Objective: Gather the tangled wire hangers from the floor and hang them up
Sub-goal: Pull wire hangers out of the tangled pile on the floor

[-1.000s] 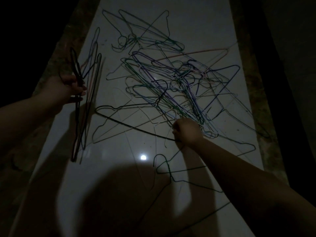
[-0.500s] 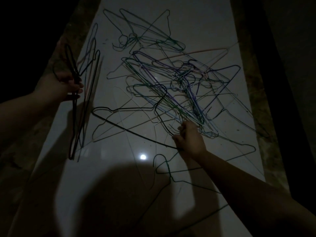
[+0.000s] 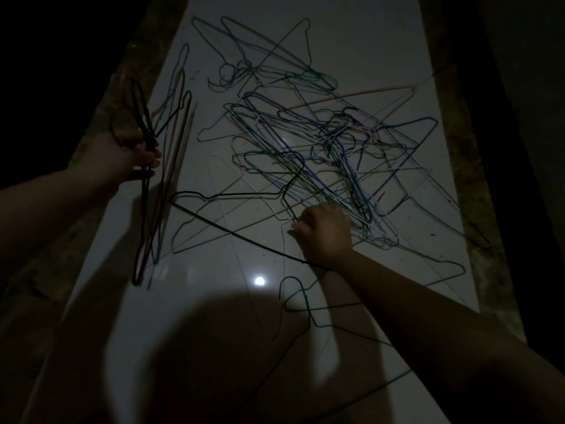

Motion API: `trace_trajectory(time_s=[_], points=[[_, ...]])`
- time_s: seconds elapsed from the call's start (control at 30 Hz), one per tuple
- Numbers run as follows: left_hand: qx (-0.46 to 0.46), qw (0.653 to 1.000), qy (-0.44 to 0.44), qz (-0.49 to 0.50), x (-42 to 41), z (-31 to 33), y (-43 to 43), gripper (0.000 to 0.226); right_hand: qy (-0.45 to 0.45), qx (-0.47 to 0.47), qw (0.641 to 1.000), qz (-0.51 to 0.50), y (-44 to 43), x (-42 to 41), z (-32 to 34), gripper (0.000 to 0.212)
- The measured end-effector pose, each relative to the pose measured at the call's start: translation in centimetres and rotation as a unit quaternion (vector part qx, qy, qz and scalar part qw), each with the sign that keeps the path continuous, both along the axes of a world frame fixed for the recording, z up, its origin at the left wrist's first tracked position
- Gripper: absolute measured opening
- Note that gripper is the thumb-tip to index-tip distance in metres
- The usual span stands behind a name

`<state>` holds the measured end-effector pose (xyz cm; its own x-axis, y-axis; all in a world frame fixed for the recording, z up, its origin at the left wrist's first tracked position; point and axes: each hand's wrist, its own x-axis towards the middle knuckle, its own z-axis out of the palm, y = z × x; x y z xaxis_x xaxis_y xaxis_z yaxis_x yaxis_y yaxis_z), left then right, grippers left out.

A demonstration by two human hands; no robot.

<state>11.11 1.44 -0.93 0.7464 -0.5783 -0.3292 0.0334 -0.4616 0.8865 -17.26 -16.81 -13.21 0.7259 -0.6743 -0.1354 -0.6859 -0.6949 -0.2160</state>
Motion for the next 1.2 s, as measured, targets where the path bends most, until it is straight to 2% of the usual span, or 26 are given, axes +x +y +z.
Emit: trace_trajectory(time_s=[0.07,0.23,0.3,0.37,0.43,0.57,0.67,0.8,1.03,1.2], points=[[0.000,1.000,0.008,0.004,-0.1,0.0,0.2,0.033,-0.016,0.036,0.999,-0.019,0.5,1.4,0.9,0.033],[0.001,1.000,0.004,0.001,-0.2,0.4,1.1,0.032,0.042,0.160,0.984,-0.068,0.8,4.6,1.3,0.025],[0.000,1.000,0.003,0.005,-0.2,0.5,1.4,0.031,-0.021,0.233,0.967,-0.102,0.9,5.5,2.0,0.021],[0.005,1.000,0.003,0.012,0.0,0.5,1.7,0.031,-0.147,0.357,0.908,-0.164,1.4,6.4,3.1,0.015],[0.010,0.999,0.008,0.034,0.5,0.5,1.8,0.027,-0.244,0.434,0.842,-0.209,2.0,7.0,4.6,0.017],[0.007,0.996,0.016,0.085,1.3,0.7,2.0,0.026,-0.318,0.474,0.795,-0.206,2.4,7.6,6.4,0.027],[0.000,0.995,0.033,0.093,0.6,0.7,1.6,0.030,-0.328,0.465,0.797,-0.201,2.9,8.2,7.2,0.021],[-0.012,0.996,0.066,0.057,-0.8,0.8,-0.1,0.030,-0.343,0.457,0.803,-0.169,4.3,10.1,8.4,0.024],[-0.031,0.991,0.128,-0.003,-4.8,1.3,-3.5,0.021,-0.365,0.488,0.776,-0.165,7.0,12.9,11.4,0.022],[-0.076,0.979,0.187,-0.019,-6.8,1.8,-4.8,0.018,-0.360,0.414,0.823,-0.149,7.2,12.2,11.5,0.012]])
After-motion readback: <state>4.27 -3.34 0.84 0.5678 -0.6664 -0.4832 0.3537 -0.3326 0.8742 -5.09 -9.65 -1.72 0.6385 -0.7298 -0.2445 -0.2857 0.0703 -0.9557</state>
